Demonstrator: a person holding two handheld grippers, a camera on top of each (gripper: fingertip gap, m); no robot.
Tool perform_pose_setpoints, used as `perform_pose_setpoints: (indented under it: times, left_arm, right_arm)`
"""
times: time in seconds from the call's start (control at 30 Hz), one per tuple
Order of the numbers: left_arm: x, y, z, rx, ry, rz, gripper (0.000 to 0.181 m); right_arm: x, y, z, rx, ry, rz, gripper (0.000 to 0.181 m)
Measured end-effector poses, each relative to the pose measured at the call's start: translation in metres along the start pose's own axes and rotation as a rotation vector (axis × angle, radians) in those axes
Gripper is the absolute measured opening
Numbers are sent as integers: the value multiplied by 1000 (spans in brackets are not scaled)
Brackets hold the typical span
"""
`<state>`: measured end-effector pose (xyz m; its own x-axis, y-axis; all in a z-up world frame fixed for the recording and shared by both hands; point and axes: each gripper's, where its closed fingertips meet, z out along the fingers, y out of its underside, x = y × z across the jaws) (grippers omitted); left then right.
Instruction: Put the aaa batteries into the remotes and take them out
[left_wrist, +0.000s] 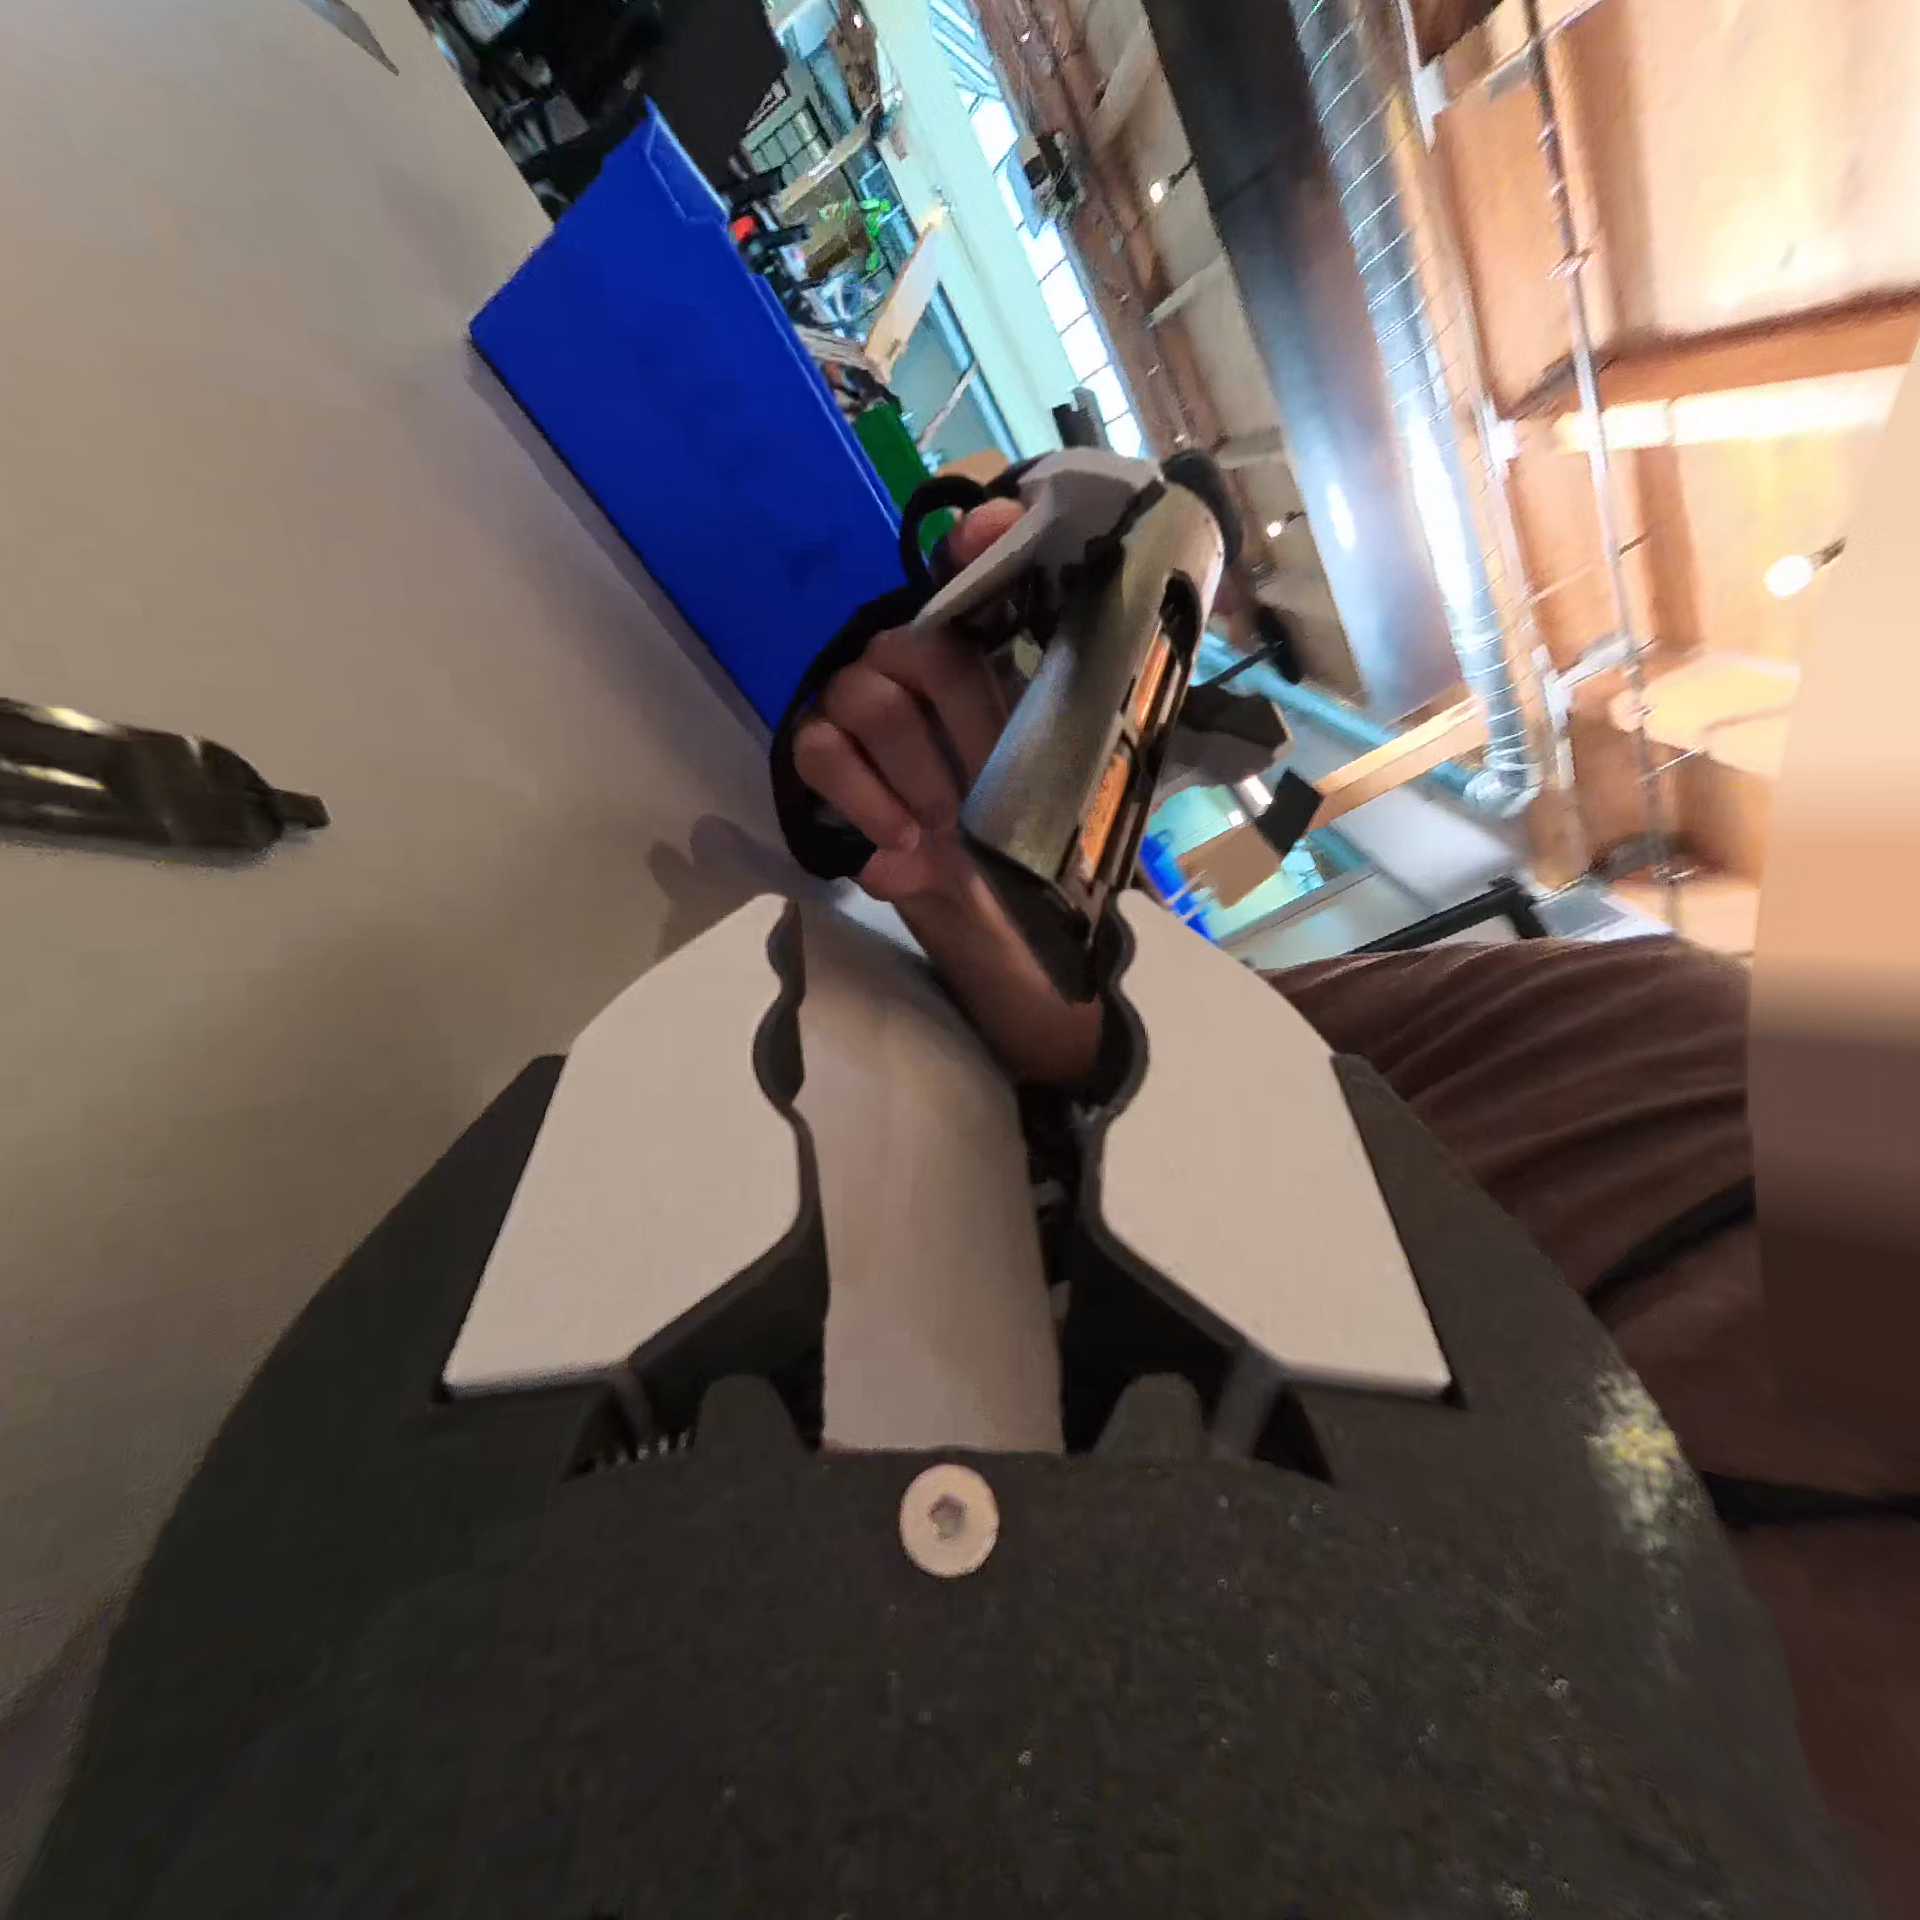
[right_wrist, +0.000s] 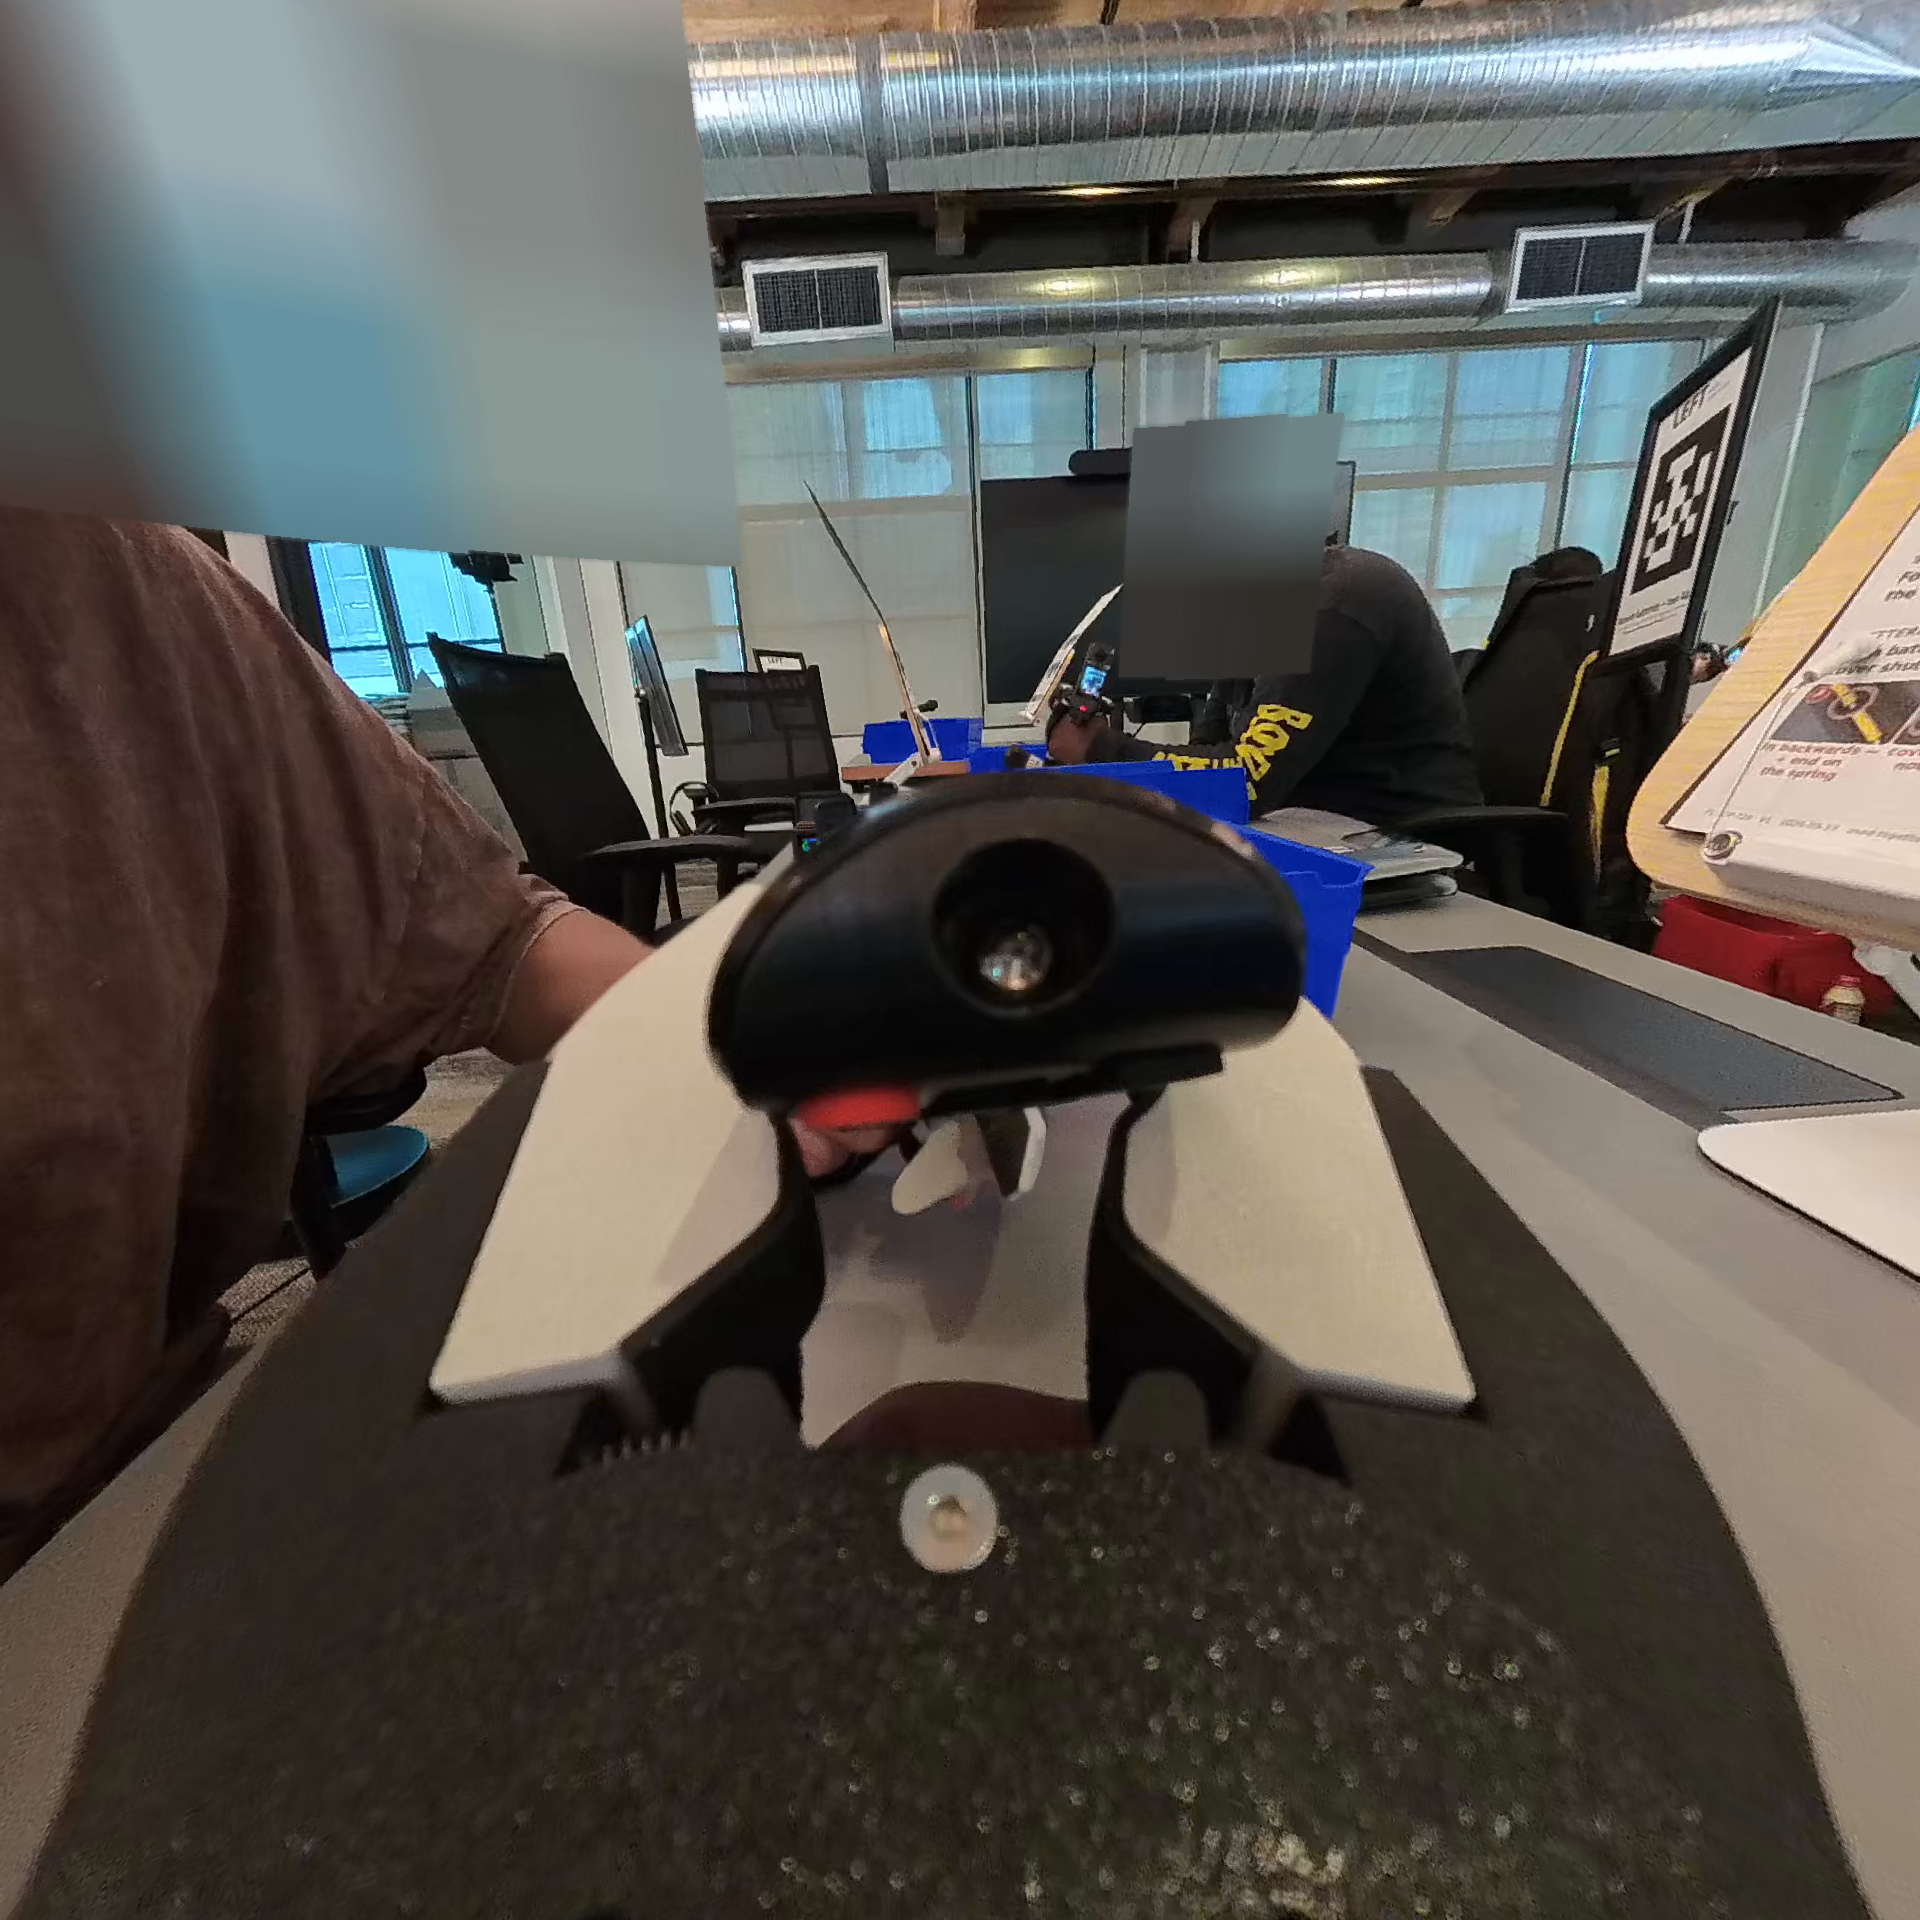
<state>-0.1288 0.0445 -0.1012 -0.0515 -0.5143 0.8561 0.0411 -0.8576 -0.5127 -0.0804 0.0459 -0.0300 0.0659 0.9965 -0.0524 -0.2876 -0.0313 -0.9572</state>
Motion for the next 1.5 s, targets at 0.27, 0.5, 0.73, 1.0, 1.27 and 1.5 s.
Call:
perform_pose_setpoints:
  times: [0.27,0.5,0.73,1.0,1.27,1.5]
  left_arm:
    - [17,0,4,43,153,-110,24]
    - [13,0,3,42,118,-101,19]
    - [8,3,4,42,118,-159,20]
    - [11,6,8,45,154,-204,20]
    - [14,3,8,85,188,-242,19]
    - [13,0,7,128,198,-280,18]
  right_arm:
    - [-3,-1,2,-1,-1,-20,62]
    - [-3,2,3,-18,10,-43,62]
    - [-6,5,6,-38,20,-95,62]
    - [-5,-2,5,13,28,-67,61]
    - [-6,-3,5,21,24,-72,61]
    - [-6,-2,5,24,32,-86,61]
